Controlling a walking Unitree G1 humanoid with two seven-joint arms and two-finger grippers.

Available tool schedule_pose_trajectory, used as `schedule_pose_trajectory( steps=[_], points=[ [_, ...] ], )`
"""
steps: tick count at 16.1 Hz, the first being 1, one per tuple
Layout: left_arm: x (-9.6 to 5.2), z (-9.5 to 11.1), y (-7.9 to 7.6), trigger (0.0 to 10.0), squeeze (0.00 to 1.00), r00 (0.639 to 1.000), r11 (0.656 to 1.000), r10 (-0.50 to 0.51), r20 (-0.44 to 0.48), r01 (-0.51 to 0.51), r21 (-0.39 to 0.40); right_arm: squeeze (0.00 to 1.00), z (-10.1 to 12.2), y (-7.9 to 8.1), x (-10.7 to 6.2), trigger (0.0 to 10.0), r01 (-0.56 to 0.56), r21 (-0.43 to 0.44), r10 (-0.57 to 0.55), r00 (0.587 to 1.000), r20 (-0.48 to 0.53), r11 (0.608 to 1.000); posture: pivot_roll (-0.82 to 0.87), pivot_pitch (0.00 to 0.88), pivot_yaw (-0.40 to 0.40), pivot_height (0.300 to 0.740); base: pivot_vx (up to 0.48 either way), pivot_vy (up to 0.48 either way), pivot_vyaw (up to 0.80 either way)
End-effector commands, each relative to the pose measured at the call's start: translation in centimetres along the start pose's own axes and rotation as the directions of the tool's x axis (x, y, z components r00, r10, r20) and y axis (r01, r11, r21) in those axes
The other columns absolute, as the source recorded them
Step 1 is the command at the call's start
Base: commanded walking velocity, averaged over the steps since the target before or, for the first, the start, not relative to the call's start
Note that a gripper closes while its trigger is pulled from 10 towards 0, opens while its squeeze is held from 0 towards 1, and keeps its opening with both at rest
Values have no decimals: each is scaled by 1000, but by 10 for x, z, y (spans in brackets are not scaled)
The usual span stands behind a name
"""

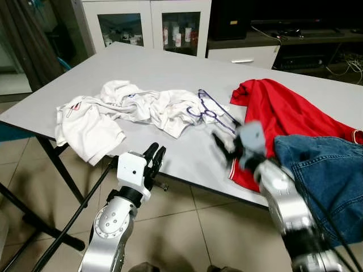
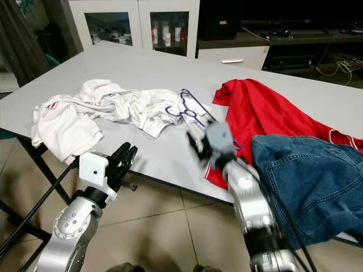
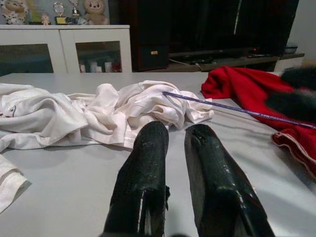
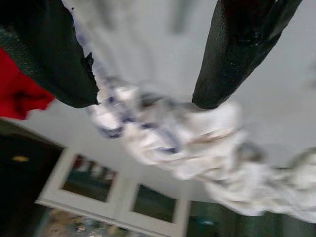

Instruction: Hang hanger

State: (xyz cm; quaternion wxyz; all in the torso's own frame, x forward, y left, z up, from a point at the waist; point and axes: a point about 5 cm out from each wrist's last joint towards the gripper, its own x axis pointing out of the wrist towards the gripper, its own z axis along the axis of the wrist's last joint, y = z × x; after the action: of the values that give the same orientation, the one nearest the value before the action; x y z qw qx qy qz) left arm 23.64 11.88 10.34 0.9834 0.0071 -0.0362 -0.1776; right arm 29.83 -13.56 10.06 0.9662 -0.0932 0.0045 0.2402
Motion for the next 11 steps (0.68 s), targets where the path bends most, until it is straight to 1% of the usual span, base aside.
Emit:
schedule_pose_trajectory(
  steps=[1, 2, 4, 5, 7, 8, 11],
  points=[
    [2, 1, 2, 10000, 0, 1000, 1000, 0, -1, 0, 2, 0, -1, 7, -8, 10000, -69, 32, 69, 998, -8, 997, -27, 0, 27, 740, 0, 0, 0],
    [2, 1, 2, 10000, 0, 1000, 1000, 0, -2, 0, 3, 0, -4, 10, -12, 10000, -93, 47, 94, 995, -20, 995, -30, 0, 30, 740, 0, 0, 0],
    [2, 1, 3, 10000, 0, 1000, 1000, -6, -2, 6, 5, 0, -12, 20, -24, 10000, -170, 77, 175, 983, -62, 982, -39, 0, 37, 740, 0, 0, 0],
    [3, 1, 2, 10000, 0, 1000, 1000, -12, -4, 12, 7, 0, -13, 23, -29, 10000, -179, 84, 184, 981, -65, 980, -43, 0, 39, 740, 0, 0, 0],
    [4, 1, 2, 10000, 0, 1000, 1000, -16, -5, 16, 7, 0, -13, 27, -35, 10000, -171, 88, 176, 983, -56, 981, -43, 0, 39, 740, 0, 0, 0],
    [4, 1, 2, 10000, 0, 1000, 1000, -17, -6, 17, 7, 0, -11, 28, -35, 10000, -168, 87, 172, 984, -46, 982, -48, 0, 40, 740, 0, 0, 0],
    [5, 1, 1, 10000, 0, 1000, 1000, -19, -6, 19, 5, 0, 0, 20, -27, 10000, -89, 74, 89, 996, 1, 993, -46, 0, 40, 740, 0, 0, 0]
  ],
)
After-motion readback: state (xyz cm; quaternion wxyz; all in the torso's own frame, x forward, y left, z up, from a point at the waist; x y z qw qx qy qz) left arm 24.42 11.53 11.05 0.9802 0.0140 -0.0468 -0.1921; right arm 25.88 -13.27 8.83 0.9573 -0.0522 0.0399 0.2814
